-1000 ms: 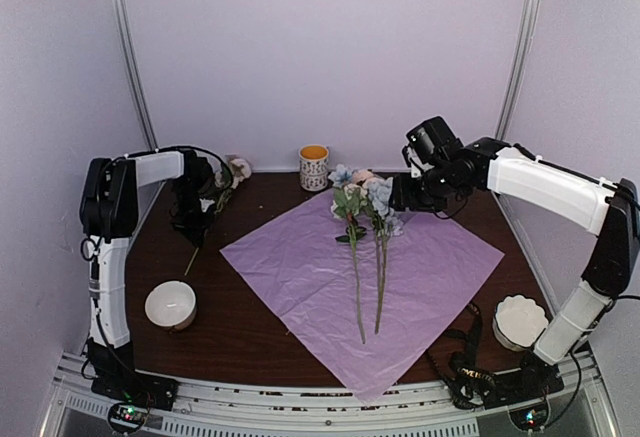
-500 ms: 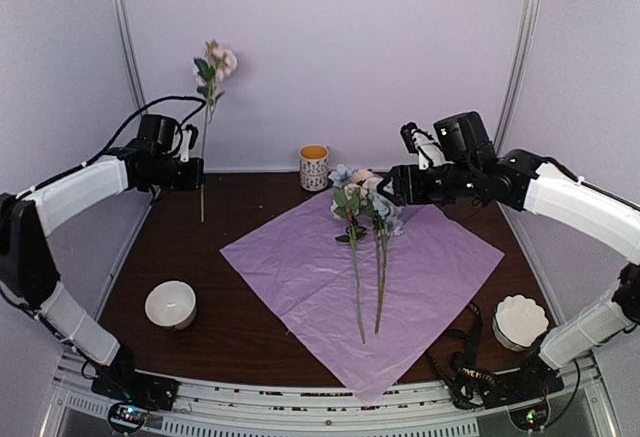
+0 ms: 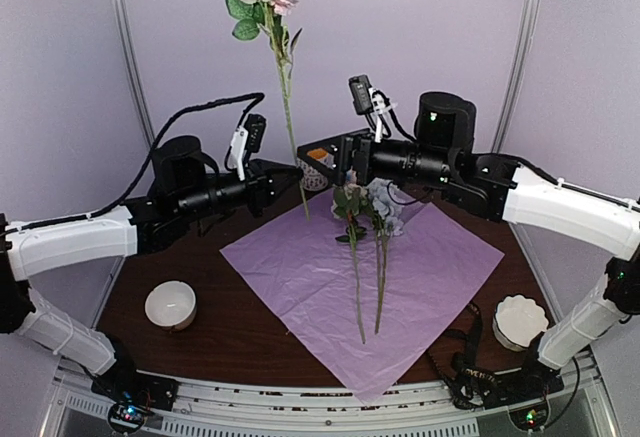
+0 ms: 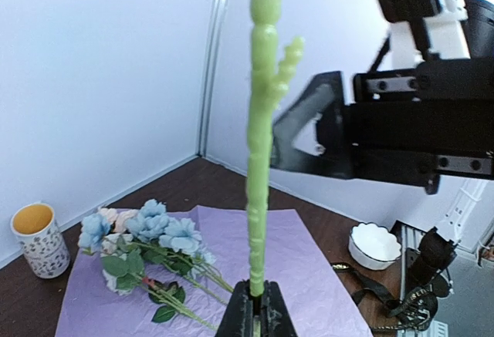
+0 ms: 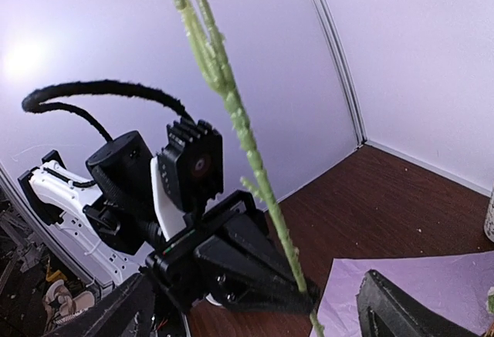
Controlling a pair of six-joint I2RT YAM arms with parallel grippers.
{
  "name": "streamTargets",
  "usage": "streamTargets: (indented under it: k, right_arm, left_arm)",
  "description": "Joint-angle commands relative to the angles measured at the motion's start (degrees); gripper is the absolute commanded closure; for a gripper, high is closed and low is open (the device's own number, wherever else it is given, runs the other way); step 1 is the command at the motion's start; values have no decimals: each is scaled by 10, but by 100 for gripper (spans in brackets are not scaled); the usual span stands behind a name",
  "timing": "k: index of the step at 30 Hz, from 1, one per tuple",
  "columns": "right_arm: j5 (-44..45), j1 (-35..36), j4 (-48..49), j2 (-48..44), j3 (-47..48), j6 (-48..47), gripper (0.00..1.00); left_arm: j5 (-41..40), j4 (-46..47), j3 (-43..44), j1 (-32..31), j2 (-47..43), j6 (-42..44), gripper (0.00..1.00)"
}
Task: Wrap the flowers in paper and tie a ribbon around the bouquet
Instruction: Pass from the left arm to the right
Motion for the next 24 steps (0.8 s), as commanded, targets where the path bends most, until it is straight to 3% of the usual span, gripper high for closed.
streamTargets:
  k: [1, 5, 9, 11, 12, 13, 15, 16, 17, 20, 24]
  right_arm:
    - [23, 2, 76, 24, 25, 25, 9]
    - [30, 2, 40, 54, 62, 34, 29]
    - [61, 2, 54, 48, 48, 47, 71]
    - [77, 0, 42, 45, 46, 51, 97]
    - [81, 0, 27, 43, 48, 52, 100]
    - [90, -2, 9, 41, 49, 52, 100]
    - [124, -4, -40, 33, 43, 54, 100]
    - [145, -8, -68, 30, 36, 58, 100]
    - [166, -14, -101, 29, 27, 64, 100]
    - [172, -50, -203, 55, 10, 117, 100]
    - [98, -79, -230, 113, -26, 160, 100]
  left_arm:
    - [40, 80, 4, -19, 17, 8, 100]
    - [74, 65, 16, -28, 35, 3, 100]
    - [92, 57, 6, -31, 35, 6, 100]
    - [91, 41, 2, -31, 33, 7, 100]
    - [92, 32, -1, -31, 31, 7, 100]
    - [91, 22, -4, -31, 27, 8, 91]
    - [79, 1, -12, -31, 18, 5, 36]
    - [76, -9, -16, -29, 12, 2, 16]
    - [74, -17, -22, -23, 10, -1, 5]
    - [10, -90, -16, 7, 19, -31, 2]
    - [-108, -279, 35, 66, 88, -52, 2]
